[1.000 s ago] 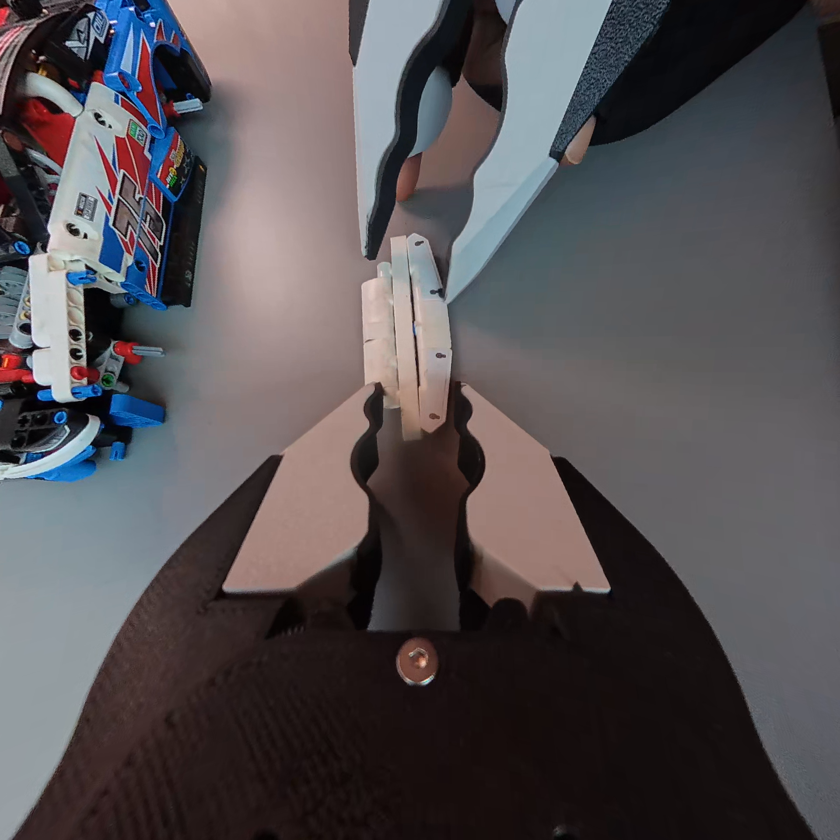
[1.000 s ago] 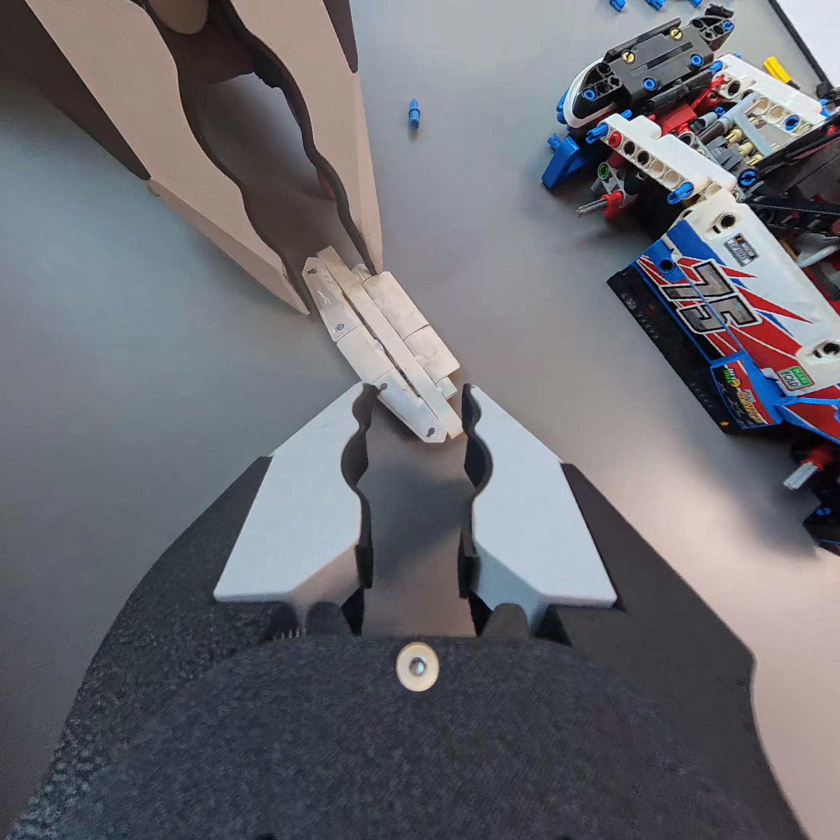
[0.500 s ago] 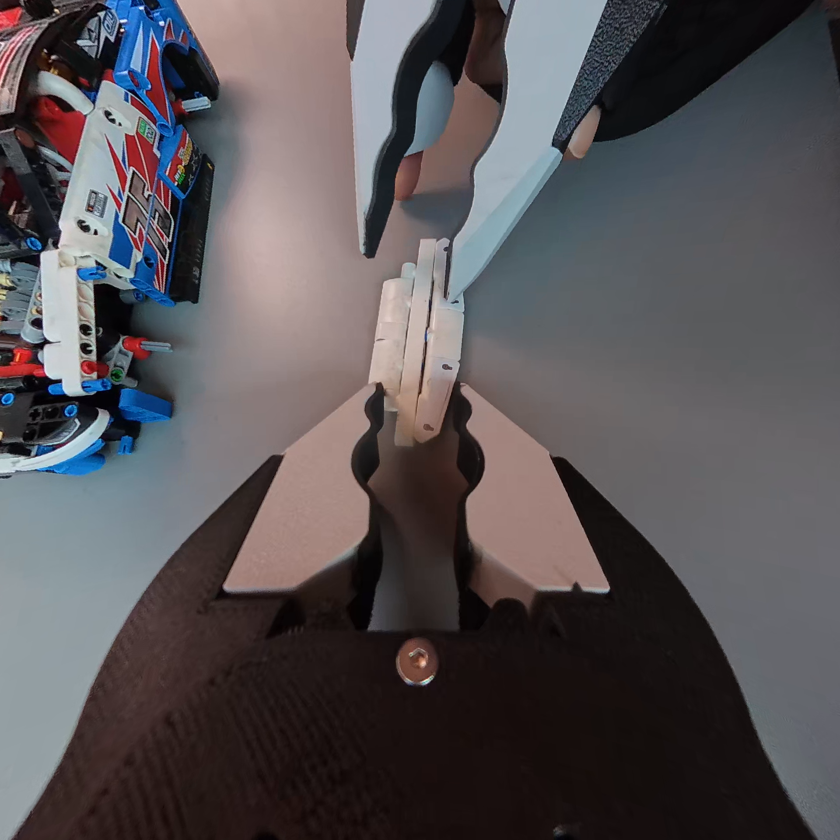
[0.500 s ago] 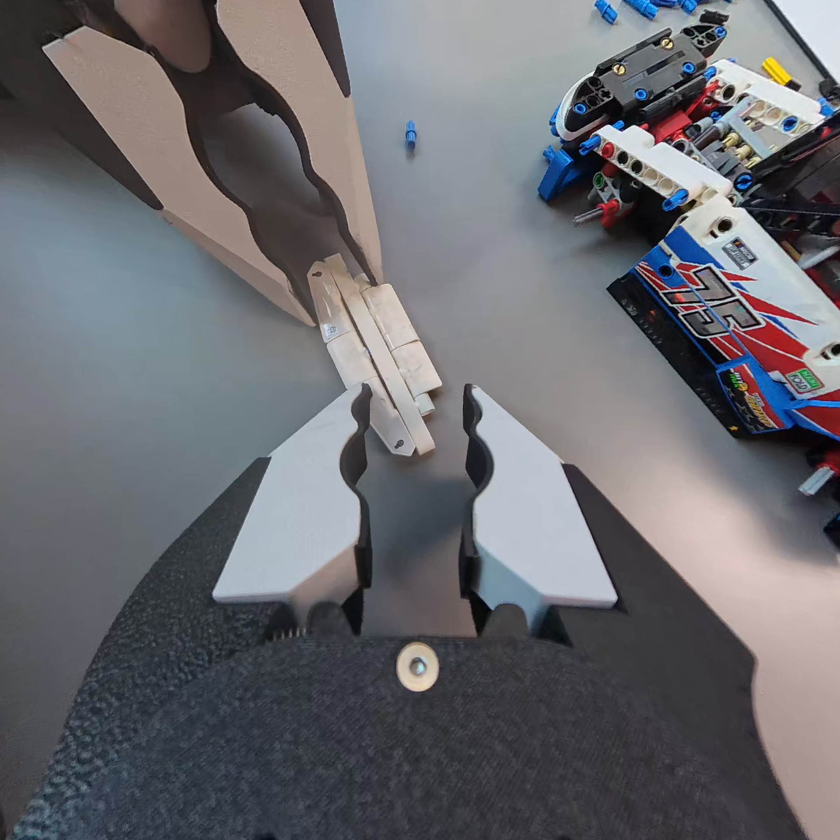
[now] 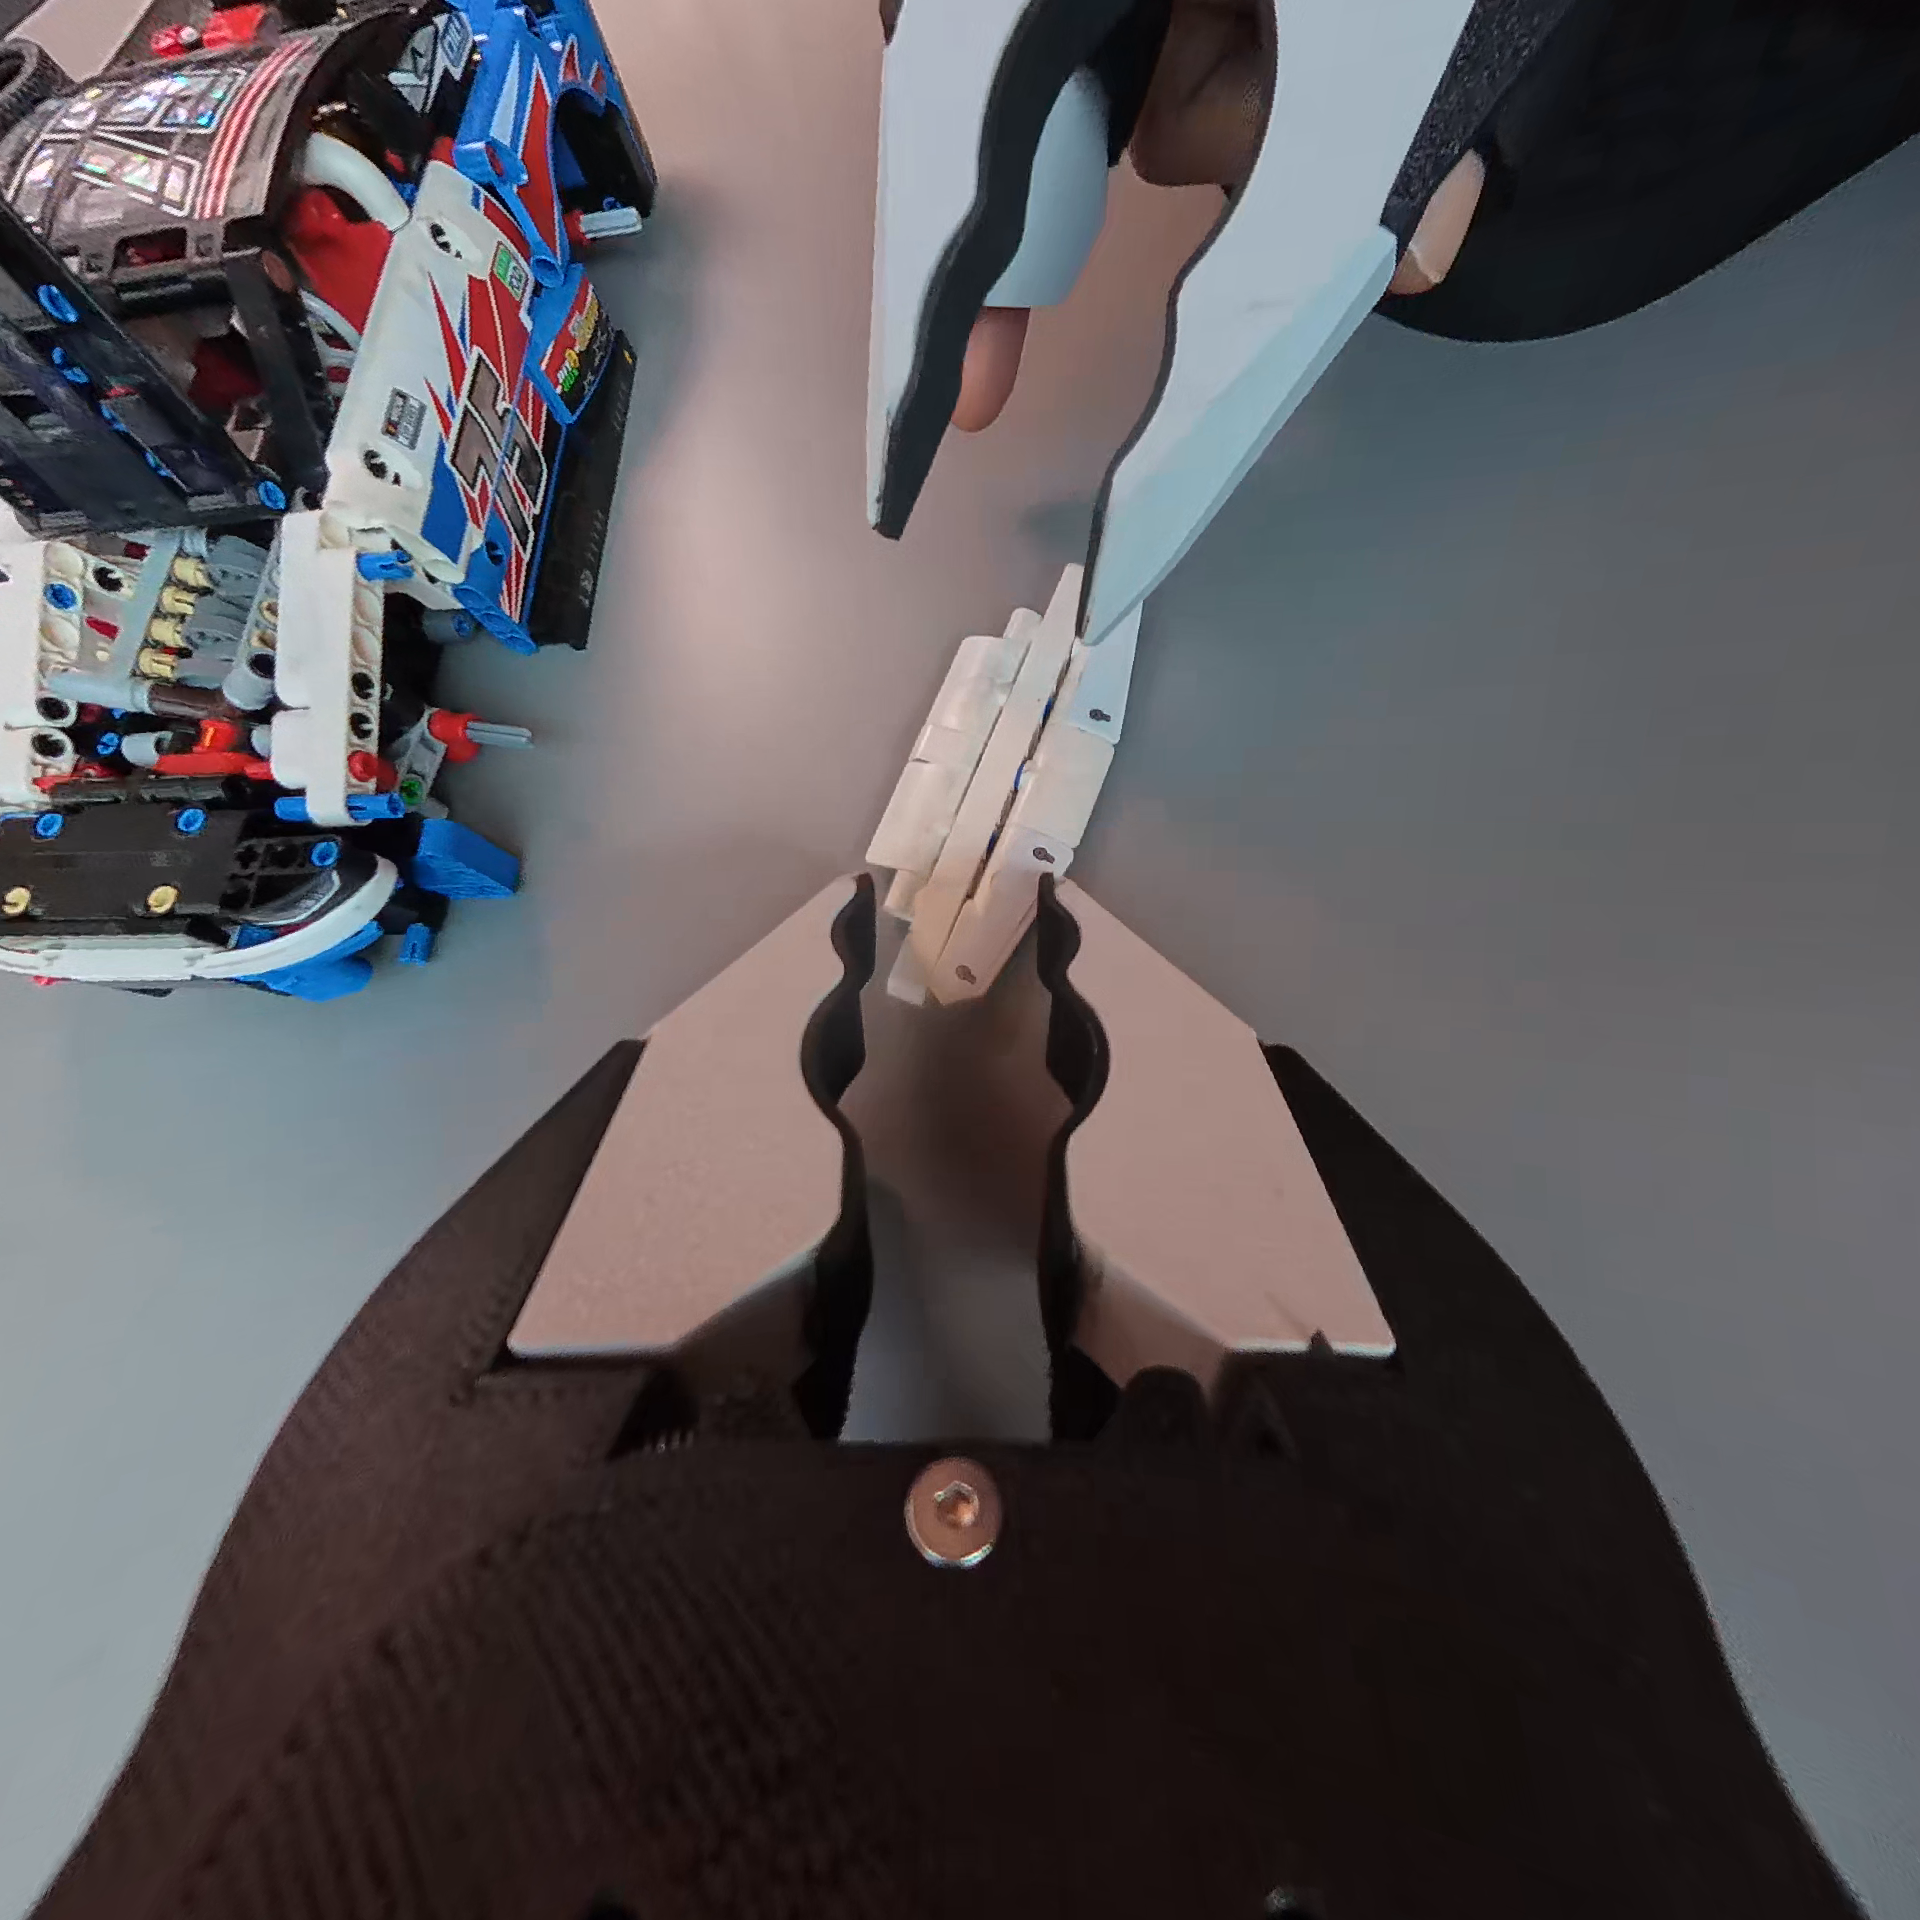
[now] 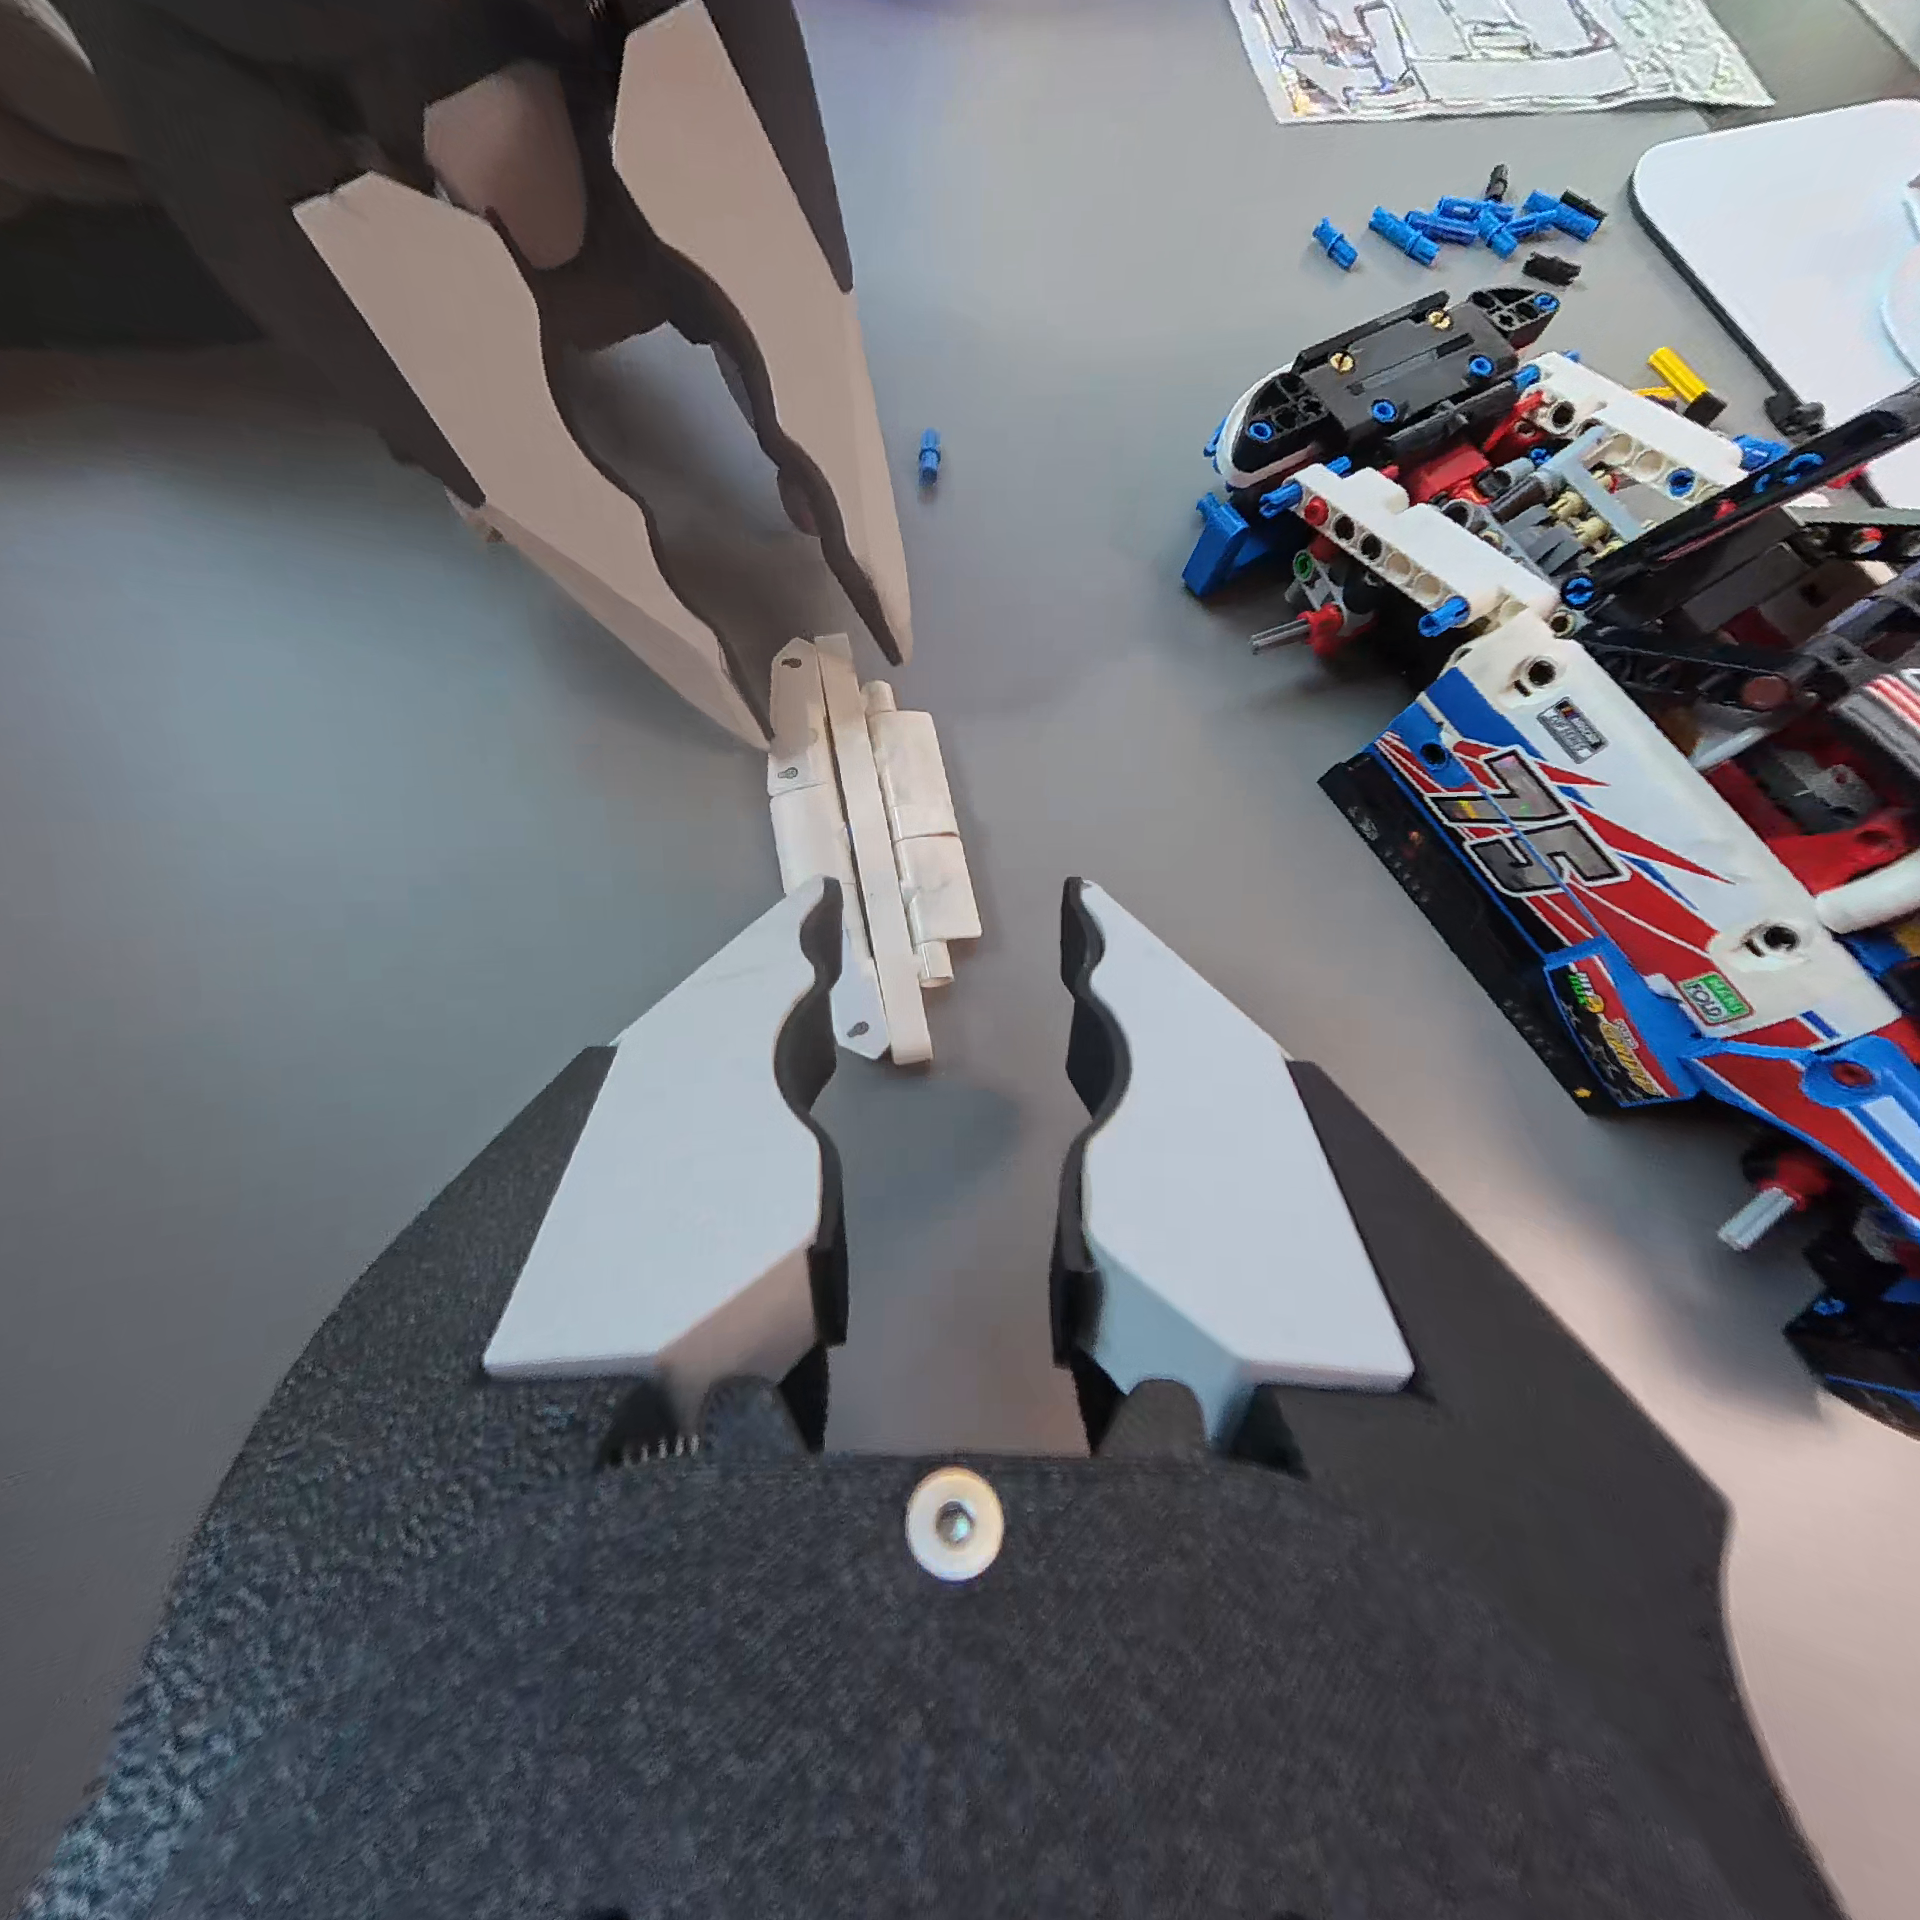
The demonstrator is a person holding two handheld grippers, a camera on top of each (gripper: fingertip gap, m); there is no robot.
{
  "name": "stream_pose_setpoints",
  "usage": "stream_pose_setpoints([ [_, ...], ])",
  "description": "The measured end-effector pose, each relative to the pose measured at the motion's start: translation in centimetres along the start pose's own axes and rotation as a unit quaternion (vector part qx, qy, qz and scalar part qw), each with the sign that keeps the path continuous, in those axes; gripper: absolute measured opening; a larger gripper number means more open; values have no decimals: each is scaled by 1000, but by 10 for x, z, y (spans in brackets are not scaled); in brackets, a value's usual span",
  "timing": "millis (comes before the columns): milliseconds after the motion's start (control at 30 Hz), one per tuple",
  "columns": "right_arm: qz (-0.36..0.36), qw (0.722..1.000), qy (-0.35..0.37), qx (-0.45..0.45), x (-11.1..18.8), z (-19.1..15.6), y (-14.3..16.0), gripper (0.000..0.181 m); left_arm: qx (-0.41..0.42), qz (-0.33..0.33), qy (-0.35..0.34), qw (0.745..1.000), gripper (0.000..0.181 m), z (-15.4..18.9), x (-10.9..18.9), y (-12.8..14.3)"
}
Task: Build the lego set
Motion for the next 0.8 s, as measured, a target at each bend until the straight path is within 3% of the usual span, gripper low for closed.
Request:
stream_pose_setpoints([
  [167,71,997,6,6,4,2,-5,36,32,39,12,999,36,-6,8,-4],
  [300,158,986,52,-5,23,19,-22,32,95,144,-20,985,46,-23,26,-15],
  [367,185,979,84,13,34,35,-34,23,113,193,-72,972,47,-41,40,-20],
  [467,214,965,148,35,44,75,-62,9,107,211,-202,950,44,-83,65,-32],
  [567,239,948,203,48,43,129,-101,2,132,234,-273,924,43,-133,90,-51],
  [700,215,931,284,83,22,210,-147,6,155,228,-338,900,42,-208,106,-75],
  [800,178,929,313,89,-4,256,-171,19,177,190,-361,896,44,-262,101,-81],
])
Point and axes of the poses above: each gripper's, where its closed fingertips meet, x back along the fingers, y out of its underside, z = x × y across the jaws, the point moved 9 cm from there along x, back along the fingers, and after that the axes turned 2 degrees about -x, right-handed, at the moved point
